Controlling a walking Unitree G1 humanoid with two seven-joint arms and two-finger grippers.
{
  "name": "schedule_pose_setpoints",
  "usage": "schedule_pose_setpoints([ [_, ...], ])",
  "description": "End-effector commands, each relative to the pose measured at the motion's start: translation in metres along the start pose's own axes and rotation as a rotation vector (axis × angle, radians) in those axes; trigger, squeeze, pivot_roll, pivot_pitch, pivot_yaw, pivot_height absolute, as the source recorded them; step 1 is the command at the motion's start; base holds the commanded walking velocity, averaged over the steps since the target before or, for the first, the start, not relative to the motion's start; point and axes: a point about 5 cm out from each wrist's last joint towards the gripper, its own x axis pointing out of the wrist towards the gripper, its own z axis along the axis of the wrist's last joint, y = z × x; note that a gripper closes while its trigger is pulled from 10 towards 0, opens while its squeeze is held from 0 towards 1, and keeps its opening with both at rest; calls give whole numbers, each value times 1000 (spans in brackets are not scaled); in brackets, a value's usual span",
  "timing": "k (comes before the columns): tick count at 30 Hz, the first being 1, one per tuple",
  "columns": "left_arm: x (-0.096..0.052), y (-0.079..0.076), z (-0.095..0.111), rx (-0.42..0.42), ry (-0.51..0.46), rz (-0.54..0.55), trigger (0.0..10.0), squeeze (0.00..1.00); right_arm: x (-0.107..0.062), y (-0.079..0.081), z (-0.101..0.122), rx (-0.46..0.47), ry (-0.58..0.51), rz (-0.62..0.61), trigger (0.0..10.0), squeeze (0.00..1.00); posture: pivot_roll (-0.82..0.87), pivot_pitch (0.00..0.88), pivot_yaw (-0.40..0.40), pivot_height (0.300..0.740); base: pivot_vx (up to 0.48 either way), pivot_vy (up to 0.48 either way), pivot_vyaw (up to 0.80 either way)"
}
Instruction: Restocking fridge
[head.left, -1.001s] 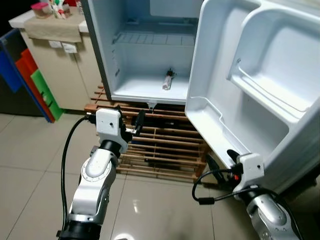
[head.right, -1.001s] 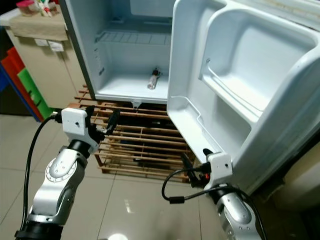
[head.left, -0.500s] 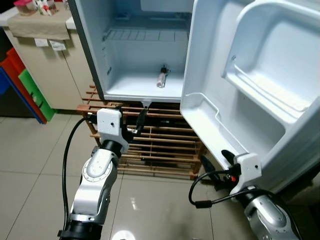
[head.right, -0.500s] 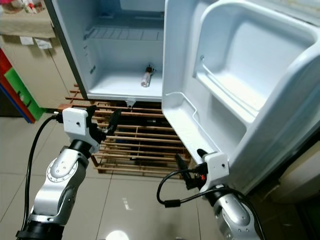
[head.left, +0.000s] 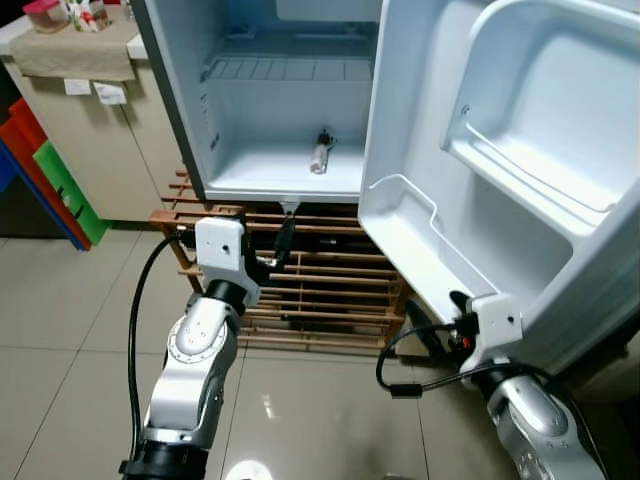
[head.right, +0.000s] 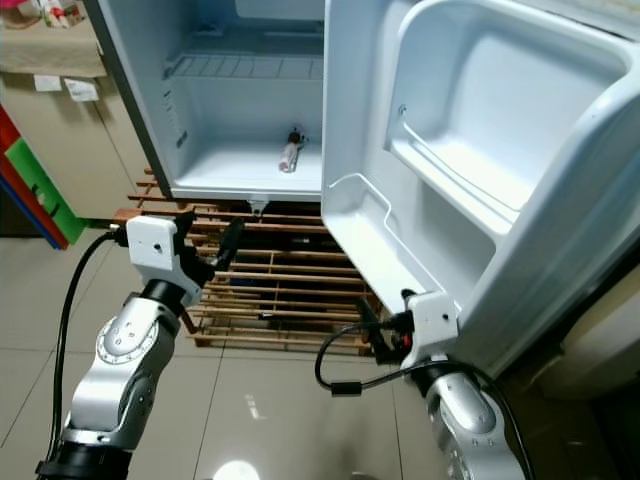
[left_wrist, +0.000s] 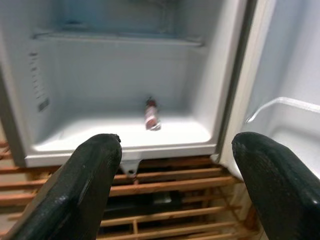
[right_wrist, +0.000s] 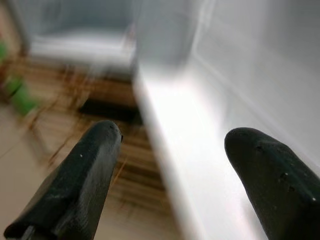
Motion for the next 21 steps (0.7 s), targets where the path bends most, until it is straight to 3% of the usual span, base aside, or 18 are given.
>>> schedule_pose_setpoints([
  [1,3,-1,0,-7,0,7,10000,0,10,-6,22,-22,-100,-58,10000,0,-134,0,5,740,0,0,0],
  [11,4,-3,2,-20,-10,14,10000,0,23,2,23,164,-112,-96,10000,0,-133,0,5,740,0,0,0],
  [16,5,-4,0,-12,-2,5,10000,0,21,3,26,138,-127,-95,10000,0,-132,0,5,740,0,0,0],
  [21,0,3,6,1,-20,26,10000,0,2,-5,32,33,-181,-125,10000,0,-135,0,3,740,0,0,0],
])
